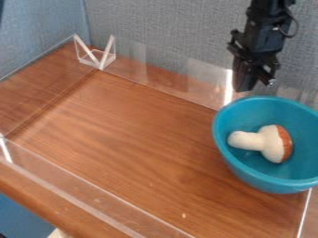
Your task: Put the mushroom in the blue bowl
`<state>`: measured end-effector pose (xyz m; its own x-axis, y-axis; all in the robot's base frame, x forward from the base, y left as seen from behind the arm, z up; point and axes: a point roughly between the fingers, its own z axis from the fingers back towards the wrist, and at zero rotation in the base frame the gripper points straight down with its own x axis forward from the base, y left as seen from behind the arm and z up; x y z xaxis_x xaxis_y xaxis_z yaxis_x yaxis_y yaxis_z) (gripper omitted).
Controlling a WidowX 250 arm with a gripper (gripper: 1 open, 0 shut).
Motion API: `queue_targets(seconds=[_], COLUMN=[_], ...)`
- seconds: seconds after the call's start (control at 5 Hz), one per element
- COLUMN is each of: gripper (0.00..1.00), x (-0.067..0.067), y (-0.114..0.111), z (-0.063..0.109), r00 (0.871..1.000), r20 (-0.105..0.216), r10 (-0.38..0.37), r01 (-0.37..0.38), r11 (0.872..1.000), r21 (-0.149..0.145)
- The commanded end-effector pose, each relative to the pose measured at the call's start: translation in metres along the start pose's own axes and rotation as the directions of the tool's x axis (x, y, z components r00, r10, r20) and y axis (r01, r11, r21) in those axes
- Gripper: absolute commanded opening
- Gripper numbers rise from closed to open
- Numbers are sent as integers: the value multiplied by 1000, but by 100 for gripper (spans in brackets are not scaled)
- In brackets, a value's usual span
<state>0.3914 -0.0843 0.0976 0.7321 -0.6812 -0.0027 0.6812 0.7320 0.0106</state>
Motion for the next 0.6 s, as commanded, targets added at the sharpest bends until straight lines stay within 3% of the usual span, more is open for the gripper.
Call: queue_targets(seconds=[0.0,0.2,0.4], gripper=[0,0,0], x=[-8,-15,-15], y=[13,22,22], z=[41,50,73], r00=[996,995,995], r20=[84,94,103], r10=[-13,-19,7], r01=[7,11,-19], r11=[998,996,992], r21=[65,87,122])
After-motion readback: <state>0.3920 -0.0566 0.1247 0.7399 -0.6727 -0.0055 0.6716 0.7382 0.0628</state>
